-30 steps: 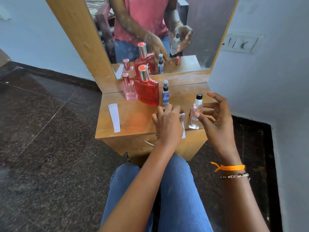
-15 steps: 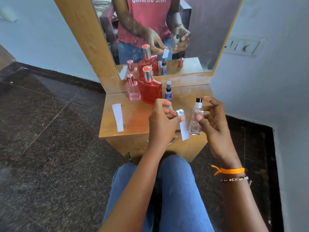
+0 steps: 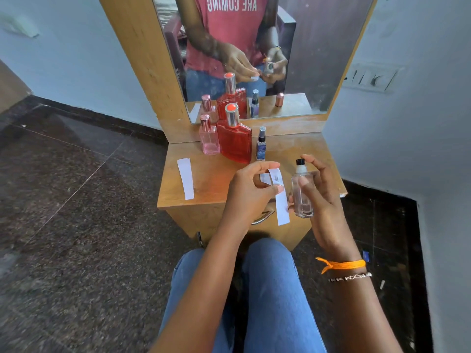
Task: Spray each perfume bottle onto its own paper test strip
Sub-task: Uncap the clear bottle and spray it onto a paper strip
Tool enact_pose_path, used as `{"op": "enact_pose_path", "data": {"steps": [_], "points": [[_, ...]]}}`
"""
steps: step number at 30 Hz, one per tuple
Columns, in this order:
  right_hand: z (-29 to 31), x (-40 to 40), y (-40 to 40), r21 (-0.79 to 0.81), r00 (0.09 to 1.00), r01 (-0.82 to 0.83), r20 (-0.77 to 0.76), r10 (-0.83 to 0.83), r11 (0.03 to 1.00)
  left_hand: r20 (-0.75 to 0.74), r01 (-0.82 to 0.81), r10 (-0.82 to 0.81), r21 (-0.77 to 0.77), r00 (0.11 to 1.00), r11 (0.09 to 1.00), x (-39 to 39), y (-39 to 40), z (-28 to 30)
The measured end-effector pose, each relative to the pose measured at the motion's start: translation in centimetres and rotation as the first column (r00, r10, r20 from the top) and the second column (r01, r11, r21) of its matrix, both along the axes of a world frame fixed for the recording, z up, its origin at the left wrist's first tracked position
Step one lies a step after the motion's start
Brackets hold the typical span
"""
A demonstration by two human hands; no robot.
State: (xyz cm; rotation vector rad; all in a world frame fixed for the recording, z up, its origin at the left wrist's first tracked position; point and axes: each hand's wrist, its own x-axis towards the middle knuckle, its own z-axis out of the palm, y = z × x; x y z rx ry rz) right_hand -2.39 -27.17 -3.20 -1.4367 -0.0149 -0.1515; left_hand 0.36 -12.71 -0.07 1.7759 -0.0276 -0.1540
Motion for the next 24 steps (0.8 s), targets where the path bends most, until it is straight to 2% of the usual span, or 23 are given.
{"op": "enact_pose_path", "data": {"steps": [4, 7, 10, 14, 17, 19, 24], "points": [[0.3, 0.3, -0.4, -0.296, 0.997, 0.033, 0.074, -0.011, 0.955, -0.052, 0.041, -0.04, 0.014, 0.998, 0.999, 0.0, 0.3, 0.0], [0.8, 0.8, -0.8, -0.514, 0.983, 0.095, 0.184, 0.002, 0.852, -0.071, 0.06, -0.06, 0.004, 0.996, 0.998, 0.0, 0.5, 0.0], [1.3, 1.1, -1.1, -0.66, 0.971, 0.131, 0.237, 0.039, 0.74, -0.108, 0.082, -0.083, -0.017, 0.991, 0.997, 0.0, 0.8, -0.1], [1.8, 1.4, -1.1, -0.776, 0.973, 0.13, 0.22, 0.073, 0.617, -0.13, 0.102, -0.108, -0.048, 0.986, 0.994, 0.1, 1.0, -0.1], [2.1, 1.6, -0.8, -0.875, 0.971, 0.123, 0.203, 0.123, 0.469, -0.145, 0.103, -0.108, -0.039, 0.983, 0.994, 0.1, 0.8, -0.2], [2.2, 1.6, -0.7, -0.906, 0.968, 0.129, 0.203, 0.145, 0.404, -0.143, 0.101, -0.104, -0.032, 0.984, 0.994, 0.2, 0.7, -0.3], [2.2, 1.8, -0.9, -0.907, 0.963, 0.115, 0.202, 0.178, 0.406, -0.12, 0.095, -0.096, -0.017, 0.988, 0.995, 0.3, 0.5, -0.5]]}}
